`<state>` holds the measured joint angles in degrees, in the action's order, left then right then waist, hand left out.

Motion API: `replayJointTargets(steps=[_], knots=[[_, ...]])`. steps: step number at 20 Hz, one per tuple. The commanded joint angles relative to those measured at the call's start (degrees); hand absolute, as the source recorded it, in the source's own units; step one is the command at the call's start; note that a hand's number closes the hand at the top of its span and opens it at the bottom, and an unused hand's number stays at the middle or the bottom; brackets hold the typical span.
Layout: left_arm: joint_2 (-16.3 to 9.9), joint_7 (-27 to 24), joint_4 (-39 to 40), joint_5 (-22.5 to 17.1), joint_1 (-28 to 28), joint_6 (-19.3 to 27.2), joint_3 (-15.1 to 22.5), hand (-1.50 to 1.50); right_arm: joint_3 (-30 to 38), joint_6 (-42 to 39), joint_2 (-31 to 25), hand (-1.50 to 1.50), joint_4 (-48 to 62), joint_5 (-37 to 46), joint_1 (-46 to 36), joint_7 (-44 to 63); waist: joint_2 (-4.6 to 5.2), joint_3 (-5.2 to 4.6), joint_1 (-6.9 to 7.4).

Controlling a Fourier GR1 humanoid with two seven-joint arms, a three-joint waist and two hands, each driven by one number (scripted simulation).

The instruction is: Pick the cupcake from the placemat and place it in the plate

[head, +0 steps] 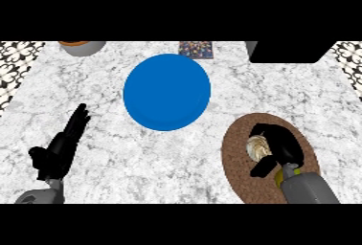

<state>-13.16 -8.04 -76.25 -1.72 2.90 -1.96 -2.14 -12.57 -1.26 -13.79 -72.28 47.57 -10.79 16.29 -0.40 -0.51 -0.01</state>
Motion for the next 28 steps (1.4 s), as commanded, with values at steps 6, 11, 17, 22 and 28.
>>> replayJointTargets(steps=[6,11,17,22,28], knots=[[-1.9,0.0,-0.2,-1.0,-1.8,0.3,-3.0,0.00,-0.6,17.2,12.2,1.50,-10.2,15.6,15.5,29.9,-0.92,0.21,-4.00],[-0.4,0.5,-0.7,-0.6,-2.0,0.6,-1.6,0.00,-15.4,26.3,13.6,1.50,-21.5,29.4,21.1,45.1,-0.60,0.32,-1.99],[-1.6,0.7,-2.0,-0.8,-2.7,-0.7,-1.8,0.00,-31.0,19.9,13.7,1.50,-33.5,46.3,23.5,61.4,-0.53,0.29,-1.19],[-1.3,1.5,-2.2,-1.4,-1.6,-1.4,-1.6,0.00,-36.2,12.7,13.7,1.50,-37.8,58.8,16.6,67.6,-0.32,0.30,-0.48],[0.1,1.0,-1.6,0.0,-0.5,-0.5,-0.2,0.00,-39.1,6.7,13.5,1.50,-39.1,60.9,10.2,68.9,0.12,0.40,0.37]])
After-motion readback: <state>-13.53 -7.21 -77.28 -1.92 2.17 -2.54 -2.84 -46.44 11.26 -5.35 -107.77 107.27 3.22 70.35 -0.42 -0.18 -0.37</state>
